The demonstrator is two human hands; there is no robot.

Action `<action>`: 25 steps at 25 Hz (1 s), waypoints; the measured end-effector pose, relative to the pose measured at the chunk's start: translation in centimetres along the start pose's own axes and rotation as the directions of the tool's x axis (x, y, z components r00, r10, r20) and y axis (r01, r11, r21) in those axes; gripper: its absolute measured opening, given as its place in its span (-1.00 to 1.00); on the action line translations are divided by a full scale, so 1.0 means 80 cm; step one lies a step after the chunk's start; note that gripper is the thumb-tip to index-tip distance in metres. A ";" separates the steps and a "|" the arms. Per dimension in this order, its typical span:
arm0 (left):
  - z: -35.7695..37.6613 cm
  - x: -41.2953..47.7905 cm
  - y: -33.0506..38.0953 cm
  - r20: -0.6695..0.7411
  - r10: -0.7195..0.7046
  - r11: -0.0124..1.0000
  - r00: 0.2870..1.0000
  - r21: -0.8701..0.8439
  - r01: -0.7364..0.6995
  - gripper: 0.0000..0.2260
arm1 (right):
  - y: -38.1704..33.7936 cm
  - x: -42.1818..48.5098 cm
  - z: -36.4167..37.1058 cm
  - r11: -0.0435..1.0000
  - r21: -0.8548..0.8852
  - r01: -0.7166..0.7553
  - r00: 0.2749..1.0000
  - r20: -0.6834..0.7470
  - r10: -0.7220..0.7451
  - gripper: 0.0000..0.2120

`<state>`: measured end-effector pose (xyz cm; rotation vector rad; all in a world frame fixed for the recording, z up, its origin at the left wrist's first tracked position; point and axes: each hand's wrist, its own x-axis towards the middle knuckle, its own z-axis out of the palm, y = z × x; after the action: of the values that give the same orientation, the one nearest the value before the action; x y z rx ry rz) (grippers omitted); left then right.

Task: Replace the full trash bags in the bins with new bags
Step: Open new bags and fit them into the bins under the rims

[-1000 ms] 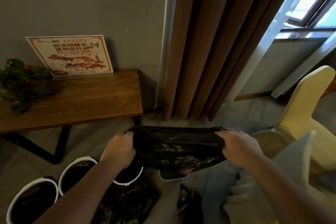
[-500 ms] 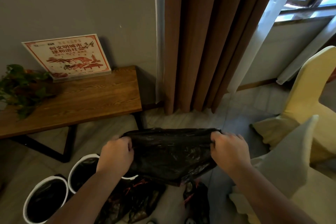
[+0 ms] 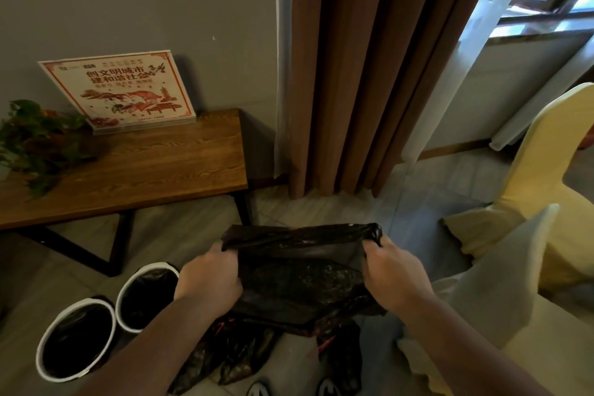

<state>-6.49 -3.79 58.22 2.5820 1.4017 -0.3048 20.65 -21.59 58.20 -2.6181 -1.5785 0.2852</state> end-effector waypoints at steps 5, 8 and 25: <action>-0.002 0.006 0.010 -0.050 -0.081 0.995 0.995 -0.056 0.078 -0.81 | -0.002 -0.002 -0.001 0.998 -0.025 0.051 0.998 -0.033 -0.052 -0.67; -0.006 0.006 0.013 -0.048 -0.075 0.994 0.996 -0.081 0.071 -0.93 | 0.008 0.005 0.001 0.995 -0.080 0.057 0.998 0.000 -0.057 -0.73; 0.014 -0.003 0.038 -0.153 -0.102 0.943 0.983 -0.328 0.047 -0.85 | 0.000 -0.009 0.015 1.000 0.005 -0.015 1.000 -0.019 0.015 -0.88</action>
<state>-4.14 -5.89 57.38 2.3315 1.4660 0.1301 20.11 -22.28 57.13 -2.6220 -1.5513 0.2644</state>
